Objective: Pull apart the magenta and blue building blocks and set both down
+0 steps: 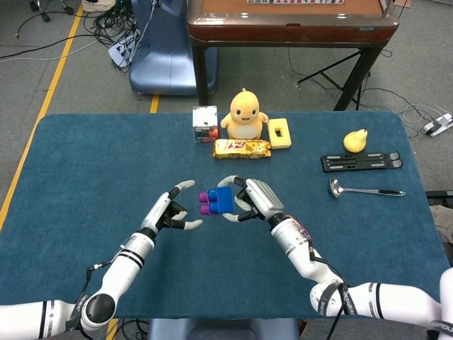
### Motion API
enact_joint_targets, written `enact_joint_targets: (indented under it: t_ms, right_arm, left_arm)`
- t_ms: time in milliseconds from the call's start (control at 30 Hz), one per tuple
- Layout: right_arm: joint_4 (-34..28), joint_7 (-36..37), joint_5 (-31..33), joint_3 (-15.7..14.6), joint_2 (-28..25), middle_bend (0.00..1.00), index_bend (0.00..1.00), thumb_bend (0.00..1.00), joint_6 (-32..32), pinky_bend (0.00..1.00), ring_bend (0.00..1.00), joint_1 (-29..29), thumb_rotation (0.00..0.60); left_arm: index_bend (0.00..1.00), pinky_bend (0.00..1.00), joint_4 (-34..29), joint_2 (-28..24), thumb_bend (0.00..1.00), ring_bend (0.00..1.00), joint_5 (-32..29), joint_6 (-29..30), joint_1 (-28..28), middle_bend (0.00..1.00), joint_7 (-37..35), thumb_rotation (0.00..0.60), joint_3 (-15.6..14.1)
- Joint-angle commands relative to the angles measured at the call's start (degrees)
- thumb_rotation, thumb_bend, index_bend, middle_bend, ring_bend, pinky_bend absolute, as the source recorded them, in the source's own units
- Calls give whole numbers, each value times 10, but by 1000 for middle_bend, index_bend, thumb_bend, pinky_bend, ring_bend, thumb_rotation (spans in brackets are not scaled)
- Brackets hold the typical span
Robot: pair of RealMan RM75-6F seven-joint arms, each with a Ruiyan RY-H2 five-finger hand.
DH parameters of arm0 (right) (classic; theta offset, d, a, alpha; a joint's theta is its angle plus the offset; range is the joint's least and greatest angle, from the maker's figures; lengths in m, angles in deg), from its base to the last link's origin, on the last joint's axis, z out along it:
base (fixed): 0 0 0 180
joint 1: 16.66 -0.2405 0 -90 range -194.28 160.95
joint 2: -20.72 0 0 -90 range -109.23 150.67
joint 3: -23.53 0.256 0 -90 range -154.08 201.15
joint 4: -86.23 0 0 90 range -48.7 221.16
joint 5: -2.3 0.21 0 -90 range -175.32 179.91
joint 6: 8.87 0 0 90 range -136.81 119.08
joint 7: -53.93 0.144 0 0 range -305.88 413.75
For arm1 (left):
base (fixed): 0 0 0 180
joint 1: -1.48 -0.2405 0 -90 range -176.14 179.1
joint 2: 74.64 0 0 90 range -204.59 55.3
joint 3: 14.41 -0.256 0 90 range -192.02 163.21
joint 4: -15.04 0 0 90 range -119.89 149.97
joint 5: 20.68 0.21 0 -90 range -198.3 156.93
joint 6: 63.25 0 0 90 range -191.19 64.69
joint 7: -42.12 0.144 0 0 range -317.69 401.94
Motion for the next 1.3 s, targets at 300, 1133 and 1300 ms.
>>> enact_joint_targets:
  t_ms: [300, 1133, 1300]
  right_arm:
    - [0, 5, -8, -3, 3, 1000, 533, 304, 1, 1000, 1000, 1, 600]
    - [13, 6, -8, -4, 15, 1000, 534, 304, 0, 1000, 1000, -5, 600]
    - [16, 8, -7, -3, 18, 1000, 535, 305, -2, 1000, 1000, -5, 600]
  left_arm:
    - [136, 1000, 6, 5, 0, 992, -8, 11, 7, 1000, -2, 600, -5]
    - [114, 1000, 0, -4, 0, 992, -22, -23, 18, 1000, -39, 600, 1]
    - [114, 1000, 1, -4, 0, 992, -25, -23, 24, 1000, -37, 600, 0]
